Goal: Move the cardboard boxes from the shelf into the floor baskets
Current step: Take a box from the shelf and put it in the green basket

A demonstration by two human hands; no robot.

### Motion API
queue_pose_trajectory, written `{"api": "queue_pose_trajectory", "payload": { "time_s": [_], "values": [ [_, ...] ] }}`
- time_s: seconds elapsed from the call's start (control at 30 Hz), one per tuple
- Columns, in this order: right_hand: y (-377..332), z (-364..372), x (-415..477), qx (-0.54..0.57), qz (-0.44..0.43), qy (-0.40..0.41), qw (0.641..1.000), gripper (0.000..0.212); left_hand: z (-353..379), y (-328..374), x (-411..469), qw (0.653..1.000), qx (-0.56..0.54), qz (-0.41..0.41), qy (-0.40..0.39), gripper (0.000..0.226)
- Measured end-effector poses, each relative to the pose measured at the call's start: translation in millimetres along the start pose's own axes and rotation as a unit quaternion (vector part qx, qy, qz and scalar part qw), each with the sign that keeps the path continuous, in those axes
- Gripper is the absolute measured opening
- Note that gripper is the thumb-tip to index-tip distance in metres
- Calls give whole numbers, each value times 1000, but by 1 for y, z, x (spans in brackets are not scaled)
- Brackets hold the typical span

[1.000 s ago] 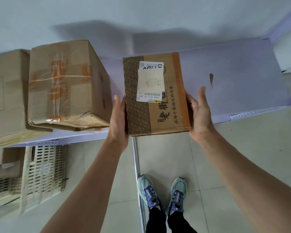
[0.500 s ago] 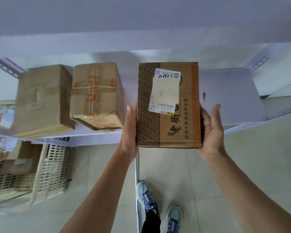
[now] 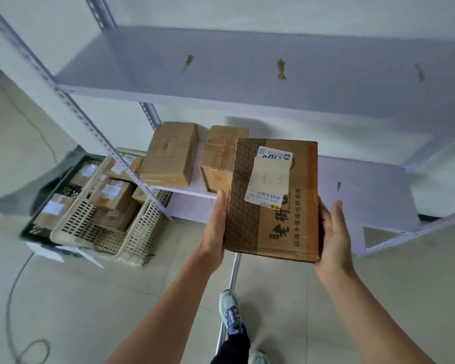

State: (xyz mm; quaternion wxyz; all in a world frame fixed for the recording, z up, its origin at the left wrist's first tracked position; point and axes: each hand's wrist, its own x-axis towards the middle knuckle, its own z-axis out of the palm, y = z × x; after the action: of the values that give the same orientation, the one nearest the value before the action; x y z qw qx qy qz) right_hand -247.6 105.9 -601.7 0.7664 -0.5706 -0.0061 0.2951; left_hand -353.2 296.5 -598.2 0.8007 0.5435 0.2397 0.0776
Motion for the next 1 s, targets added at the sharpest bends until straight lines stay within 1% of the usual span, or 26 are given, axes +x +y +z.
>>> {"api": "queue_pose_trajectory", "payload": {
  "time_s": [0.13, 0.23, 0.3, 0.37, 0.5, 0.7, 0.8, 0.93, 1.0],
  "values": [
    [-14, 33, -38, -23, -3, -28, 999, 57, -20, 19, -52, 999, -5, 48, 13, 66],
    [-17, 63, -60, -30, 9, -63, 998, 54, -36, 37, -85, 998, -29, 54, 14, 63],
    [-18, 84, -70, -35, 13, -83, 996, 53, -52, 46, -100, 996, -12, 69, 48, 63],
    [-15, 107, -78, -37, 12, -101, 994, 52, -72, 54, -115, 993, -23, 89, 69, 64],
    [-4, 159, -91, -54, 23, -118, 991, 54, -114, 72, -145, 989, -32, 80, 117, 61],
    [38, 254, -99, -74, 28, -152, 985, 60, -210, 93, -183, 980, -60, 96, 162, 62],
    [69, 311, -108, -80, 30, -166, 982, 62, -268, 107, -204, 981, -56, 92, 162, 63],
    [110, 387, -123, -92, 31, -166, 981, 62, -349, 127, -227, 983, -48, 94, 148, 56],
    [128, 421, -129, -101, 33, -164, 981, 62, -384, 134, -238, 983, -33, 90, 155, 55]
  ]
}}
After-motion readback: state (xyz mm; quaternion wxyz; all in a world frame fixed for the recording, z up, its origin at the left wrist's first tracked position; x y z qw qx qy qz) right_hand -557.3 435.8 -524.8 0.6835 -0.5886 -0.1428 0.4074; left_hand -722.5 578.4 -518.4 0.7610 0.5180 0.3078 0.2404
